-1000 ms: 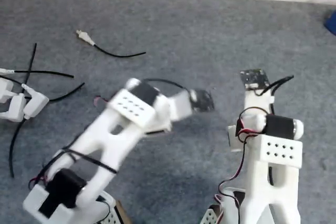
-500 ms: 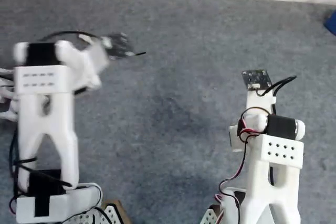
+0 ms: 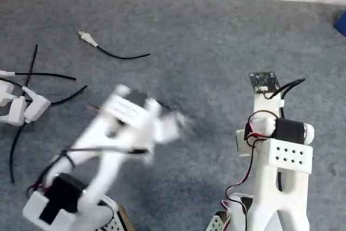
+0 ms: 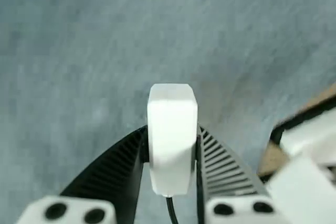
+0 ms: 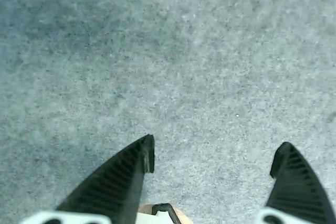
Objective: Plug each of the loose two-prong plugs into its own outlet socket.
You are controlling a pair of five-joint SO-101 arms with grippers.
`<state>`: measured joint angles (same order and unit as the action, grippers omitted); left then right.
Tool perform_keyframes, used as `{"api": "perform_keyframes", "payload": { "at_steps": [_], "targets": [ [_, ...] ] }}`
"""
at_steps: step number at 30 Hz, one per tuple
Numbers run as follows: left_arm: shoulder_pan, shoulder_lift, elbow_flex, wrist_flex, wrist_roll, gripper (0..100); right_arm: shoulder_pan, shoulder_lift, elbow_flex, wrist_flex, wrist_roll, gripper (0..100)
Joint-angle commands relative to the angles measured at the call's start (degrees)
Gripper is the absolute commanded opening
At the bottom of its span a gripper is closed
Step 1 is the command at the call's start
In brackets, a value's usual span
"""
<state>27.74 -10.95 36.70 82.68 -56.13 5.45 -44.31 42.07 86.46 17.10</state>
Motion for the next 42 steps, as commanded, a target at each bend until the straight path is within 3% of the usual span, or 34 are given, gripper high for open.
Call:
{"api": "perform_keyframes", "payload": {
  "at_steps": [1,5,8,13,20,24,33,42],
  "targets": [
    [10.42,-0.22,3.38,-6.86,4.75,1,0.66,0.04,-0.22,0.22,0.88,34.2],
    [8.92,-0.22,6.29,-10.2,4.84,2,0.66,0.04,-0.13,0.31,0.97,34.2],
    [6.9,-0.22,7.69,-10.37,4.84,8,0.66,0.04,-0.13,0.22,1.05,34.2],
    [-2.51,-0.31,7.52,-15.38,4.92,19,0.66,0.04,-0.13,0.48,0.97,34.2],
    [-8.92,-0.66,7.43,-19.34,4.57,20,0.57,0.04,-0.13,0.48,0.88,34.2],
    [-8.84,-0.66,3.91,-18.02,4.66,20,0.57,0.04,-0.13,0.48,0.88,34.2],
    [-8.66,-0.75,-9.71,-5.1,4.57,20,0.57,0.04,-0.13,0.31,1.05,34.2],
    [-9.01,-0.66,-7.43,-5.19,4.48,20,0.57,0.04,-0.13,0.4,1.05,34.2]
  ]
}}
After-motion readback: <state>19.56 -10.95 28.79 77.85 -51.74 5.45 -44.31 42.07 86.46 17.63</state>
